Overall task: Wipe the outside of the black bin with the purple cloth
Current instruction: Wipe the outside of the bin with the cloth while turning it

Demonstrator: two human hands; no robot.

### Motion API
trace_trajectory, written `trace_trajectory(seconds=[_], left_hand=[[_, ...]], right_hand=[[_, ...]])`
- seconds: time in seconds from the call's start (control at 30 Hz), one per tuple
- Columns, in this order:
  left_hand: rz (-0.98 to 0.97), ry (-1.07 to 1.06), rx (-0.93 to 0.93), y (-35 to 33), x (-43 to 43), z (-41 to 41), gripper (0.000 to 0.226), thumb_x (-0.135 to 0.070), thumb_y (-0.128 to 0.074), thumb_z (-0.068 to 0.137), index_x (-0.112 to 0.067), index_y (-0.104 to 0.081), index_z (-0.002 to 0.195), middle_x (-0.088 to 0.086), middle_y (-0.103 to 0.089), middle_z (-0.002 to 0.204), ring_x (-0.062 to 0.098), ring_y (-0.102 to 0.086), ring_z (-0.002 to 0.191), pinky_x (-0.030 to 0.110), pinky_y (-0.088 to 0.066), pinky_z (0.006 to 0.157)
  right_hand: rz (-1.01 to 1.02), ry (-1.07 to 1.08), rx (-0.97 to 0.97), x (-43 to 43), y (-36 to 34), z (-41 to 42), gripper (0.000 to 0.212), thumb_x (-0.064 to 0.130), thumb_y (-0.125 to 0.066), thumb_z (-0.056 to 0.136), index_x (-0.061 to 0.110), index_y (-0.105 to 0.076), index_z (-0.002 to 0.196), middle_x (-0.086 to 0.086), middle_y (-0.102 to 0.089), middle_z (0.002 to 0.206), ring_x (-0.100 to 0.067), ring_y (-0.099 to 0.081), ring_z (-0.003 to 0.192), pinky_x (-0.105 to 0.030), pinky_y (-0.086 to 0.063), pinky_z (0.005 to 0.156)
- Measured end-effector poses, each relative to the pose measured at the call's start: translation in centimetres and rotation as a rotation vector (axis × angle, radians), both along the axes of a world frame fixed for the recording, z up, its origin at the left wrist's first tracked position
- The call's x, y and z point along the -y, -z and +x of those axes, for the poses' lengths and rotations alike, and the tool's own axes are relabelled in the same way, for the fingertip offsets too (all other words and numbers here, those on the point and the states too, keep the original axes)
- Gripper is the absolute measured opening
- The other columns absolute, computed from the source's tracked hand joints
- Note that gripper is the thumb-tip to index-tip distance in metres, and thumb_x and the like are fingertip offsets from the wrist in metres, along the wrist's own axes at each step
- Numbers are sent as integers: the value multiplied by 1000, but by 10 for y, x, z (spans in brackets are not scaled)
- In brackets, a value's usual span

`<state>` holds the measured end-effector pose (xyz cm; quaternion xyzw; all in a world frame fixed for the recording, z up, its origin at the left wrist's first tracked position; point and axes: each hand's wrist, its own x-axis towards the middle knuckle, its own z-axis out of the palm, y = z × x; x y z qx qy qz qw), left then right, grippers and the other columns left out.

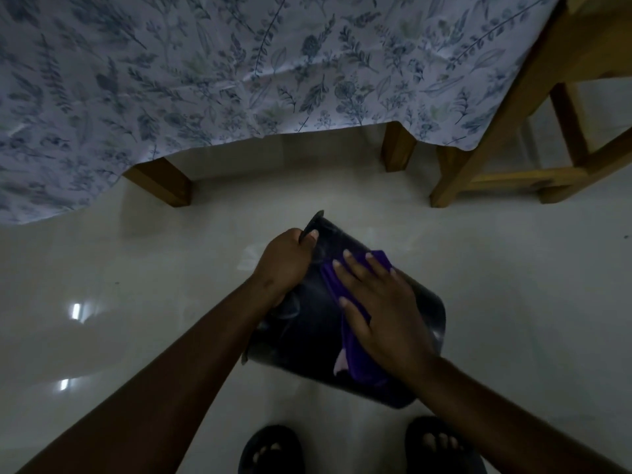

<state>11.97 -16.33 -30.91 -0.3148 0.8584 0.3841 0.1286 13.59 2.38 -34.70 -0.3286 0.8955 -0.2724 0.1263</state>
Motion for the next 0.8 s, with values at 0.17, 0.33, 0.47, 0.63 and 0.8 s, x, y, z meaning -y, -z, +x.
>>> trace_trajectory(seconds=[0.17, 0.33, 0.47, 0.63, 0.8], left_hand=[[335, -99, -18, -9, 3, 20, 30, -38, -46, 97, -14, -57, 112, 6, -67, 102, 22, -65, 92, 34, -51, 75], [-13, 22, -134, 1, 1, 38, 30, -34, -42, 99, -10, -57, 106, 2, -62, 91, 14, -58, 77, 18, -41, 61], [-22, 24, -145, 6, 4, 18, 31, -33, -41, 99, -7, -58, 95, 3, -60, 83, 10, -53, 68, 13, -38, 54], [39, 6, -148, 5, 4, 20, 32, -35, -38, 100, -9, -56, 97, -2, -57, 78, 8, -52, 65, 22, -36, 54], [-13, 31, -127, 8, 7, 18, 31, -34, -38, 101, -8, -55, 95, 0, -57, 81, 8, -52, 66, 18, -34, 54]], right_hand=[[32, 82, 174, 8, 6, -55, 49, 38, -38, 99, 30, -31, 147, 7, -37, 151, -13, -36, 137, -34, -28, 112], [77, 120, 141, 8, 2, -25, 49, 34, -36, 99, 29, -30, 147, 7, -35, 152, -14, -32, 140, -34, -24, 114], [143, -29, -90, -4, -1, 40, 53, 37, -33, 97, 32, -24, 148, 9, -24, 157, -20, -16, 146, -45, -18, 115], [110, 24, -2, 8, 1, -6, 50, 41, -30, 99, 33, -25, 148, 9, -25, 156, -16, -19, 145, -45, -22, 115], [170, 63, -47, 9, 4, 1, 51, 39, -32, 98, 33, -23, 148, 9, -24, 156, -18, -19, 145, -49, -25, 113]])
